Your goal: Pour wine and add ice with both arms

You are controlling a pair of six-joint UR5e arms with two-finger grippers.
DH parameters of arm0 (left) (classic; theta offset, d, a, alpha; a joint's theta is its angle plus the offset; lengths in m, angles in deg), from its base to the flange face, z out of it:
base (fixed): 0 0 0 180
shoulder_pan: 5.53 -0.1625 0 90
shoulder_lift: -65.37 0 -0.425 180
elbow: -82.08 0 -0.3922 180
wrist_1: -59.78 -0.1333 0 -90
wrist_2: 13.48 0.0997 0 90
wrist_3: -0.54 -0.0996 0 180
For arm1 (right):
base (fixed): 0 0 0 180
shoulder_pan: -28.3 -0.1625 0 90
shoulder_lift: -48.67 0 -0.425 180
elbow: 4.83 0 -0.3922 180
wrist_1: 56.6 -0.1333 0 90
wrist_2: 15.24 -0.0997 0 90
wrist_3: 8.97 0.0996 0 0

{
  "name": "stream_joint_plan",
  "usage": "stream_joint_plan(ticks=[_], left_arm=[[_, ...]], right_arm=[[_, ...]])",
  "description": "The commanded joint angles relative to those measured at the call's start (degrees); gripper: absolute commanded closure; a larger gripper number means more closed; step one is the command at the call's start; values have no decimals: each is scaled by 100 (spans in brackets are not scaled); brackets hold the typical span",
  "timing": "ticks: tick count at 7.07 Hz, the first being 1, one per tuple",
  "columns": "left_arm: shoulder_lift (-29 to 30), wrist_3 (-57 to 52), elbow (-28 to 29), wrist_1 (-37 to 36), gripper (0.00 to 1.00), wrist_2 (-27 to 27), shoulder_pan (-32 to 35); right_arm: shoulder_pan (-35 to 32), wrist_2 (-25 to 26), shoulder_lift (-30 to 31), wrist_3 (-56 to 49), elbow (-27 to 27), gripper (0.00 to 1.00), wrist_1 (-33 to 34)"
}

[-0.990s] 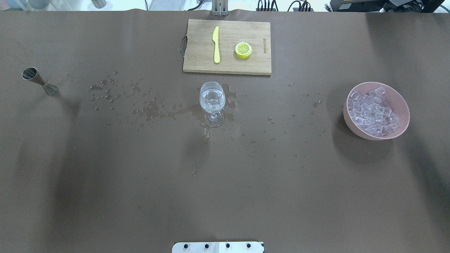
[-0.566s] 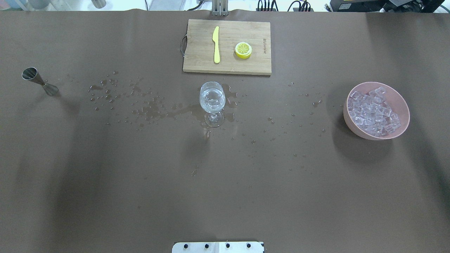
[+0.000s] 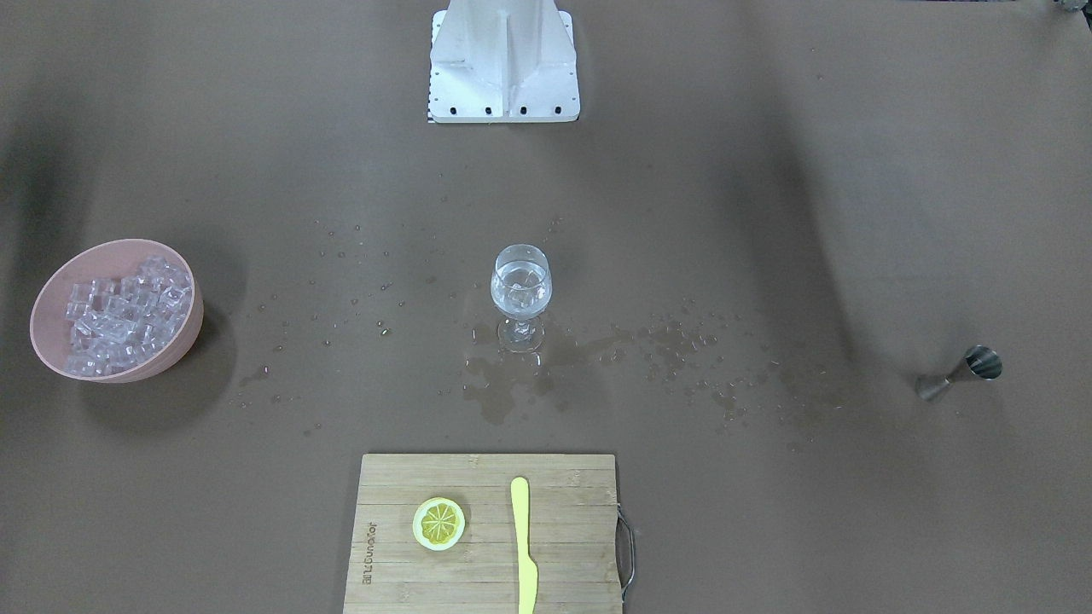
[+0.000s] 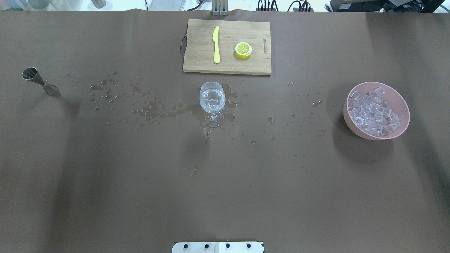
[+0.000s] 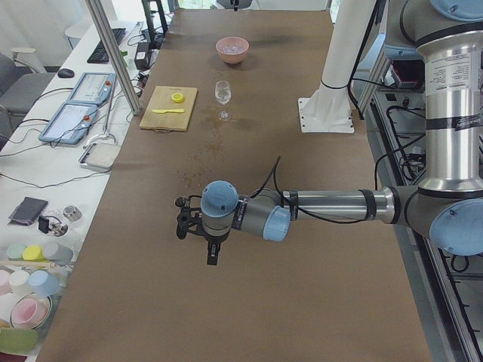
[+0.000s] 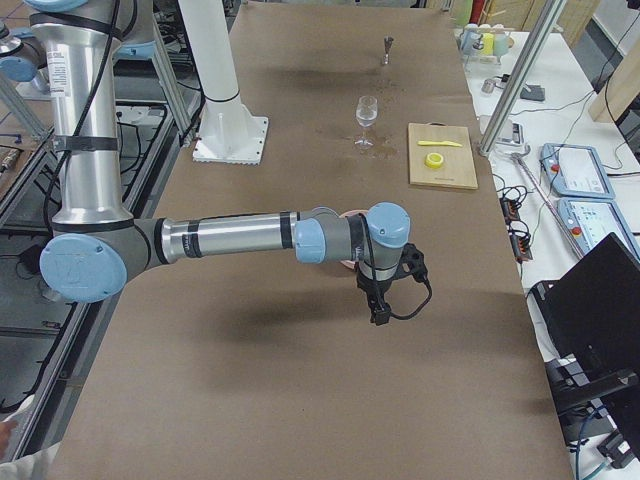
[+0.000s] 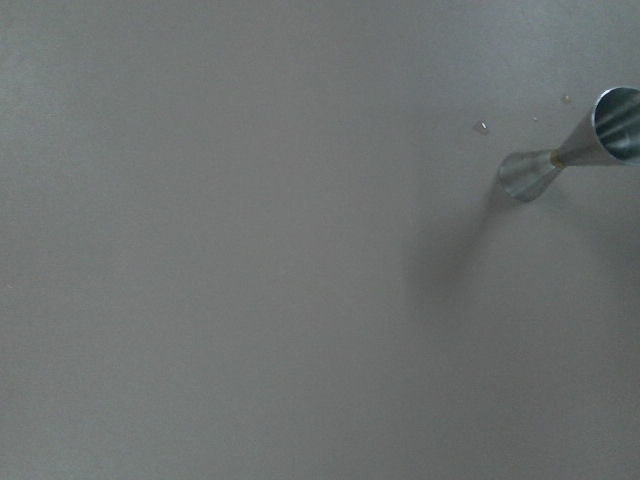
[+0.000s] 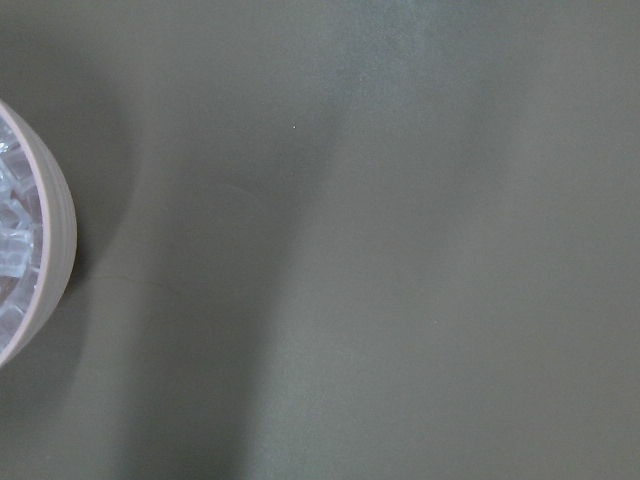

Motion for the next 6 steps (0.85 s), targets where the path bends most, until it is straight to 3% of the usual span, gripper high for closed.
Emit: stream_joint_plan(ticks=[1,6], left_arm=[[108,-277,91,-12,2,502,-24],[232,-241,5,14,2,459,-24]], right_arm=[[-3,-100,5,46,62,0,-2],[-3,-293,40,82,1,0,-37]])
